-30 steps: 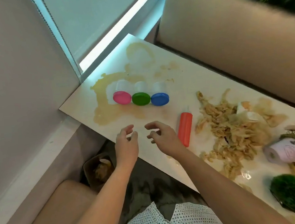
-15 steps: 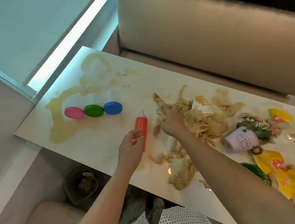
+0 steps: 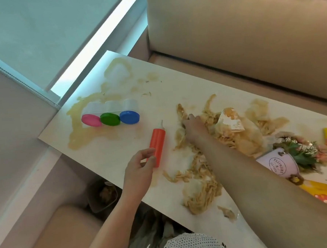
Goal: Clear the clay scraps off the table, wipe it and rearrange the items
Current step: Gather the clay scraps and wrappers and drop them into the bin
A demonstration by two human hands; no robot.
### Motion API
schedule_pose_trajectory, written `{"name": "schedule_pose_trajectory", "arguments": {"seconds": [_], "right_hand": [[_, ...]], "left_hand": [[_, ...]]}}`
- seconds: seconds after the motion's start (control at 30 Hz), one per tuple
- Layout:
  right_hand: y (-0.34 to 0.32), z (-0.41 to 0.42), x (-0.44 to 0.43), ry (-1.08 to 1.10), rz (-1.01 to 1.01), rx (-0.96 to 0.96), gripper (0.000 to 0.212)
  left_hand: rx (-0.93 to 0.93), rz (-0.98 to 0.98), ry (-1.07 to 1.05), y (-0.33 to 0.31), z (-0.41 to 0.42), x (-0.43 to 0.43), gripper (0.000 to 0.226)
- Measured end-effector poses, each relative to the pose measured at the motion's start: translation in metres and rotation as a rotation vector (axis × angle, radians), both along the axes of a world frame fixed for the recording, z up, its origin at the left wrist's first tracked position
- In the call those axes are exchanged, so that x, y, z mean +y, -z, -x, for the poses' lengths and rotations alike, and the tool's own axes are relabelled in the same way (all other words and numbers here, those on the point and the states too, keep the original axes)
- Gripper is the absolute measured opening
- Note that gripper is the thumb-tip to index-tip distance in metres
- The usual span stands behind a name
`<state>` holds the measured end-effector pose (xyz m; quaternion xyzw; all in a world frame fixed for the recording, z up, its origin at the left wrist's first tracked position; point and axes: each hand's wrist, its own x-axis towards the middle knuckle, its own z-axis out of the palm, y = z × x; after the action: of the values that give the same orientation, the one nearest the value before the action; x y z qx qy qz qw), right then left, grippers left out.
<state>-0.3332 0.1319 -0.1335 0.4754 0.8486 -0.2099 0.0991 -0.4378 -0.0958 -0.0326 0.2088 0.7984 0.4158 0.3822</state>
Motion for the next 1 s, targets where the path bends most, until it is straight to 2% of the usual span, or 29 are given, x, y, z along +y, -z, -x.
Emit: {"name": "schedule_pose_trajectory", "arguments": {"seconds": [0.07, 0.17, 0.47, 0.6, 0.7, 0.83, 1.0], "right_hand": [[0.000, -0.003, 0.003, 0.032, 0.005, 0.096, 0.037], [-0.009, -0.010, 0.008, 0.072, -0.041, 0.337, 0.031], [-0.075, -0.039, -0.013, 0.180, -0.175, 0.974, 0.023], [-0.078, -0.046, -0.031, 0.202, -0.088, 0.962, 0.023], [-0.082, -0.046, -0.048, 0.193, -0.078, 1.011, 0.023], [-0.083, -0.048, -0.075, 0.267, 0.049, 1.018, 0.018], [-0.079, -0.059, -0.102, 0.231, 0.209, 1.008, 0.022]], "left_hand": [[0.003, 0.006, -0.004, -0.001, -0.003, 0.001, 0.023], [0.007, 0.001, 0.000, -0.003, -0.008, 0.008, 0.022], [0.019, -0.027, 0.047, -0.013, -0.021, 0.034, 0.021], [-0.031, -0.089, 0.034, -0.019, -0.027, 0.043, 0.026], [-0.100, -0.121, 0.014, -0.019, -0.031, 0.053, 0.038], [-0.440, -0.144, -0.095, -0.014, -0.037, 0.062, 0.051], [-0.495, -0.217, -0.108, -0.003, -0.050, 0.058, 0.031]]}}
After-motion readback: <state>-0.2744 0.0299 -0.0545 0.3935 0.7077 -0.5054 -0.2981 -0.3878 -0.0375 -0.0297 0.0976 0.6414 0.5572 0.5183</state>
